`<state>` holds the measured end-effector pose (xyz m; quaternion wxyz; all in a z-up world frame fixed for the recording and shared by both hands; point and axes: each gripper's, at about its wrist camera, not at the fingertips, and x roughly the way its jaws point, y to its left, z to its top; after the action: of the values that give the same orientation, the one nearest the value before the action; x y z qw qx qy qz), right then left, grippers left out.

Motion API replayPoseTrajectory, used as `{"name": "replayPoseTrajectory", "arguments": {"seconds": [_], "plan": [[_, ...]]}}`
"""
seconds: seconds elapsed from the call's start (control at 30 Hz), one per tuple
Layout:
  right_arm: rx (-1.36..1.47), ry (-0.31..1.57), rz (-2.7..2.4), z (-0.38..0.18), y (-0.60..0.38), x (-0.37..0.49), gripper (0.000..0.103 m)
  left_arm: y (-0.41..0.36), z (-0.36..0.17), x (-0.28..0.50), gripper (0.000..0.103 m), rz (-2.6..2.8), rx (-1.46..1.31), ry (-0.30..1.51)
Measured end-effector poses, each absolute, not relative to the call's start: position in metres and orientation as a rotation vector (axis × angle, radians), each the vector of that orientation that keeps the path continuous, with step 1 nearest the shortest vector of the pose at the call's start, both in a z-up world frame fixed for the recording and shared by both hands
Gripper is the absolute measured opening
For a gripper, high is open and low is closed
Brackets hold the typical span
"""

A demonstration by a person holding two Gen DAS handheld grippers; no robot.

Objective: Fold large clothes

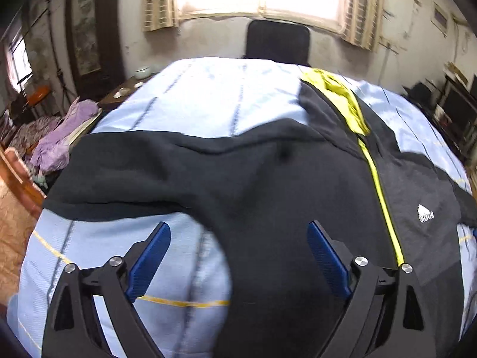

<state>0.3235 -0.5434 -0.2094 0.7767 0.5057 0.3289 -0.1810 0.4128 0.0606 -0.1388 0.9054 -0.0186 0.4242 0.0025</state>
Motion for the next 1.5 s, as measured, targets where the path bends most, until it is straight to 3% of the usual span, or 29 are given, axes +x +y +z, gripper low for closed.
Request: {"name": "replayPoseTrajectory", "arguments": {"seconds": [0.3,0.33,0.4,0.43,0.57,1.03,1.3,1.37,1.5], "plan": [[1.096,0.581,-0.411,-0.217,-0.561,0.330,0.034,0.098,-0.170,0.431,0.093,0.038,-0.155,1.002],[1.093,0.578,-0.415,-0.218,-0.562,0.331,0.032,0.098,-0.170,0.431,0.093,0.043,-0.146,0.994],[1.102,0.581,-0.436,-0.222,-0.567,0.330,0.015,0.096,-0.168,0.430,0.093,0.045,-0.142,0.986],[1.118,0.578,-0.439,-0.225,-0.570,0.328,0.010,0.096,-0.167,0.429,0.093,0.045,-0.142,0.981],[1.163,0.536,-0.401,-0.223,-0.574,0.322,0.005,0.099,-0.164,0.427,0.093,0.068,-0.148,0.951],[0.777,0.592,-0.114,-0.125,-0.440,0.370,0.005,0.099,-0.156,0.430,0.093,0.091,-0.121,0.929],[0.556,0.732,0.027,-0.119,-0.320,0.411,0.007,0.105,-0.140,0.425,0.093,0.081,-0.145,0.893],[0.507,0.774,0.054,-0.125,-0.296,0.418,0.010,0.108,-0.140,0.425,0.093,0.071,-0.165,0.898],[0.405,0.987,0.105,-0.157,-0.256,0.432,0.028,0.108,-0.138,0.424,0.093,0.059,-0.176,0.901]]}}
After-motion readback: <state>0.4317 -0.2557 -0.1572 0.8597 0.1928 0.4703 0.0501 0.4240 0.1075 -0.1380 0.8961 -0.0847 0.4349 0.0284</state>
